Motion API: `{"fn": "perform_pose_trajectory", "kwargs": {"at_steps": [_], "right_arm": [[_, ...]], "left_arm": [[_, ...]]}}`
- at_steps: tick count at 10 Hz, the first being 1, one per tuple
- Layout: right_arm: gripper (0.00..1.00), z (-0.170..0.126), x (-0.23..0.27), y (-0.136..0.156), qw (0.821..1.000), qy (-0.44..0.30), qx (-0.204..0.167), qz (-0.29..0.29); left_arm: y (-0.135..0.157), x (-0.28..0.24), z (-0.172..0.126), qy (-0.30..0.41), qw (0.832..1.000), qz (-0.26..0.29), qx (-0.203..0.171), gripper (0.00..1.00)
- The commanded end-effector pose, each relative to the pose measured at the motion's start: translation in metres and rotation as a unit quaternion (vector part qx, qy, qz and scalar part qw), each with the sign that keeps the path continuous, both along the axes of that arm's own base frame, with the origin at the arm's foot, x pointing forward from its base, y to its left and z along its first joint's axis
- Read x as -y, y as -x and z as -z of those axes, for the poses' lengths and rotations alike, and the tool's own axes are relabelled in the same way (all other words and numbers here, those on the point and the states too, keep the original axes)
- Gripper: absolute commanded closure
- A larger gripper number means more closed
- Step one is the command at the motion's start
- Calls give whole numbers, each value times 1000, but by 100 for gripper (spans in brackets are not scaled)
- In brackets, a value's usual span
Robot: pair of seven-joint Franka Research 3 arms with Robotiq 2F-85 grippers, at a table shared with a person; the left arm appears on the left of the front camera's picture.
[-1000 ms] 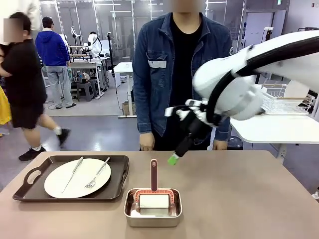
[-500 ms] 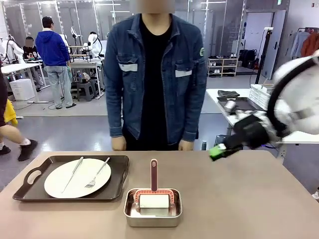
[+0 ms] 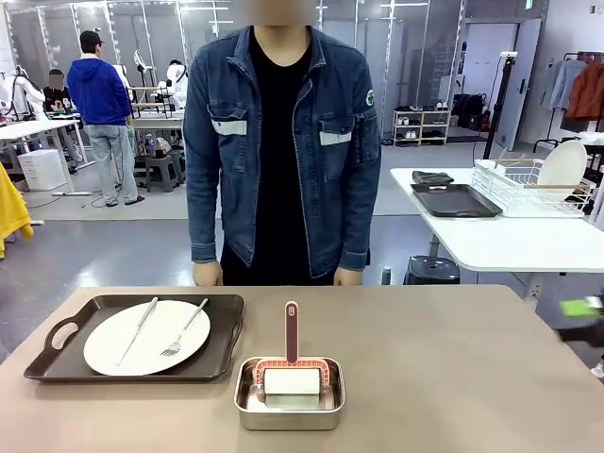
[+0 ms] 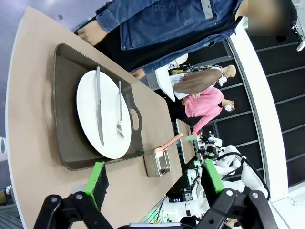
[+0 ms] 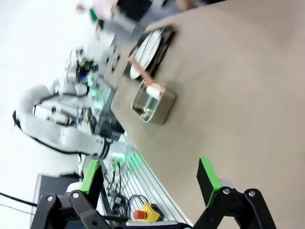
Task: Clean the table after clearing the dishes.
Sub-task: When the right (or left) Handle tray is removed, use the right hand (or left hand) to clean the right (or left) side of the table with the Lint Roller.
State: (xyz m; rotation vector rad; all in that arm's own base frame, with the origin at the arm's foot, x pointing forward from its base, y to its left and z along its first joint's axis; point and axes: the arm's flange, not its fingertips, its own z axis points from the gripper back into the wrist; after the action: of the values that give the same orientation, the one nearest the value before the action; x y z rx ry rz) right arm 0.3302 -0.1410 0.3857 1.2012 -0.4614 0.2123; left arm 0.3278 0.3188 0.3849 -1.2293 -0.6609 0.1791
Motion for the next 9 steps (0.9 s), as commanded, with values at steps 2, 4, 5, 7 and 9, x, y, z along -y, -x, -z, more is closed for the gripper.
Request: {"fn": "perform_pose_trajectory", "kwargs": {"at_steps": [2,4,5,7,9], "right_arm": [[0,7,53,37,991,-56,-35,115],[0,1,62,44,987,-49,-57,143],[0,0,53,36,988,-39,-63,139],[0,13,78,48,990,-44,-40,131],[0,13,78,48,990,-44,-40,131]], "left_arm": [[4,-1,-1,-5,1000,4,4,0],[4,-1,-1,-5,1000,4,4,0],[4,-1,-1,-5,1000,4,4,0],[4,-1,-1,-5,1000,4,4,0],[4,-1,-1,-5,1000,4,4,0]]}}
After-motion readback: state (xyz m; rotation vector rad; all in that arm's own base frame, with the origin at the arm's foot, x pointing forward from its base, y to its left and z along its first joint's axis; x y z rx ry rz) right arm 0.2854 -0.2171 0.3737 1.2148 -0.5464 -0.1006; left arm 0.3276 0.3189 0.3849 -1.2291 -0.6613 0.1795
